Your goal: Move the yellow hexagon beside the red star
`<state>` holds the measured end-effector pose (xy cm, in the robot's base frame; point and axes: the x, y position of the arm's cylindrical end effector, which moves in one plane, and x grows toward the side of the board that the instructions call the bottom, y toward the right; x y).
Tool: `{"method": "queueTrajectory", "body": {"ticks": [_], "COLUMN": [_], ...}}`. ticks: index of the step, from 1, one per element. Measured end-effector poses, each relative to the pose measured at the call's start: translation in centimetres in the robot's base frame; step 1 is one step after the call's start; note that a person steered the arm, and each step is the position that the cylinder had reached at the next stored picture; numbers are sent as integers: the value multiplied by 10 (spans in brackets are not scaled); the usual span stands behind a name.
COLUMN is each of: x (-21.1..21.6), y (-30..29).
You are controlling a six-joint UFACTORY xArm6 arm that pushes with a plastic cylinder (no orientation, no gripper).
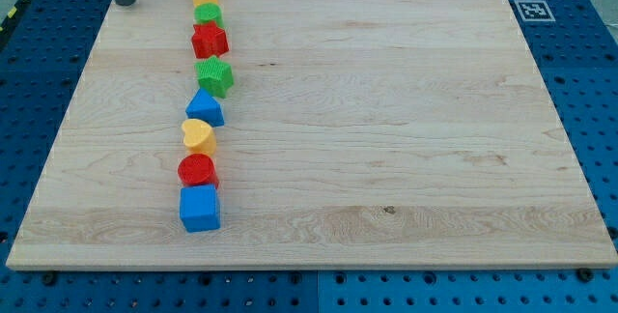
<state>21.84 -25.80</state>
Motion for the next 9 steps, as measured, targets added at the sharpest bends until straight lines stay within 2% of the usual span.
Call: {"method": "queueTrajectory", "body": {"ticks": [1,3,6,7,9], "x": [-23,-18,17,29,64], "y": [51,115,121,150,163]}}
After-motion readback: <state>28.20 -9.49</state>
